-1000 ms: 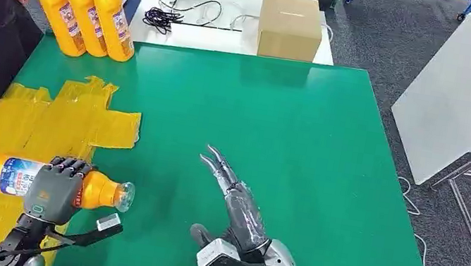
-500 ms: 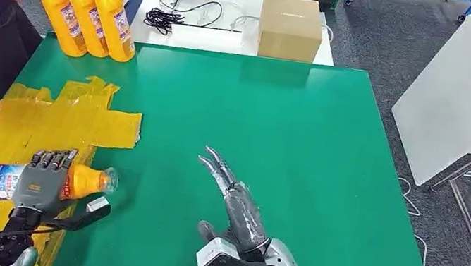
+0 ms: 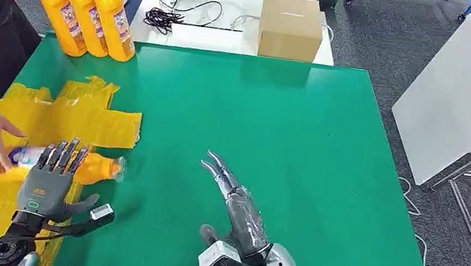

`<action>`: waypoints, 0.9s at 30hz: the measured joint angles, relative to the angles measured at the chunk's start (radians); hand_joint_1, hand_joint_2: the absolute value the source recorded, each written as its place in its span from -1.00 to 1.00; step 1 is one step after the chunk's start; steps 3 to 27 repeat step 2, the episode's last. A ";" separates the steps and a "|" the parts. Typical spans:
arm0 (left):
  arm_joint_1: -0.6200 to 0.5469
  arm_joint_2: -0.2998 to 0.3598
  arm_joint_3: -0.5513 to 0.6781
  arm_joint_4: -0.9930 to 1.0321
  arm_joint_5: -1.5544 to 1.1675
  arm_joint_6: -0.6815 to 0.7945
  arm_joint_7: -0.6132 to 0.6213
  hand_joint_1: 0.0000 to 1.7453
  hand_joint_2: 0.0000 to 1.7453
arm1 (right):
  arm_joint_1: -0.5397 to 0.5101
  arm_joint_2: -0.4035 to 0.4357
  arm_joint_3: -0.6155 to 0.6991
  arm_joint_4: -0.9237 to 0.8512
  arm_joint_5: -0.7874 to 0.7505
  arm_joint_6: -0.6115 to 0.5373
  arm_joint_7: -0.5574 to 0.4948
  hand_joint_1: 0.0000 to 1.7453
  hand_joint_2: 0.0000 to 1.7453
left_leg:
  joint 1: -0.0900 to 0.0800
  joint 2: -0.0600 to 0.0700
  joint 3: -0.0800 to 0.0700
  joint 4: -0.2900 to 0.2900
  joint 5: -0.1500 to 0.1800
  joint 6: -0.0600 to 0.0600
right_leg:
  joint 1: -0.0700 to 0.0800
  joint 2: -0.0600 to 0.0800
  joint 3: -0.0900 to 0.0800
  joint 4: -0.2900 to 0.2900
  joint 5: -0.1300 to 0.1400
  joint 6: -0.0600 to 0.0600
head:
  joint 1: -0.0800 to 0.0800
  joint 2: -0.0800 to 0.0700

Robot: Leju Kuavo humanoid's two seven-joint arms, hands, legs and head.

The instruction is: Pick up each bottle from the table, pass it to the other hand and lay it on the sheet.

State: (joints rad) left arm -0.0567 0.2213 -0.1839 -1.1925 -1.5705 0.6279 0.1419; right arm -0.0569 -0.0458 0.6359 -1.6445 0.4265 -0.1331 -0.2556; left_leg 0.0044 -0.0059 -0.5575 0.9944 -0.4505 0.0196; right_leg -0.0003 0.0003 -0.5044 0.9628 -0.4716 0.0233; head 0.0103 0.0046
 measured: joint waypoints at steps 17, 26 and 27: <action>0.001 -0.002 0.002 -0.001 0.000 0.000 0.000 -1.00 -1.00 | 0.000 0.000 0.000 0.000 0.000 0.000 0.000 -1.00 -1.00 | 0.000 0.000 0.000 0.000 0.000 0.000 | 0.000 0.000 0.000 0.000 0.000 0.000 | 0.000 0.000; 0.001 -0.002 0.002 -0.001 0.000 0.000 0.000 -1.00 -1.00 | 0.000 0.000 0.000 0.000 0.000 0.000 0.000 -1.00 -1.00 | 0.000 0.000 0.000 0.000 0.000 0.000 | 0.000 0.000 0.000 0.000 0.000 0.000 | 0.000 0.000; 0.001 -0.002 0.002 -0.001 0.000 0.000 0.000 -1.00 -1.00 | 0.000 0.000 0.000 0.000 0.000 0.000 0.000 -1.00 -1.00 | 0.000 0.000 0.000 0.000 0.000 0.000 | 0.000 0.000 0.000 0.000 0.000 0.000 | 0.000 0.000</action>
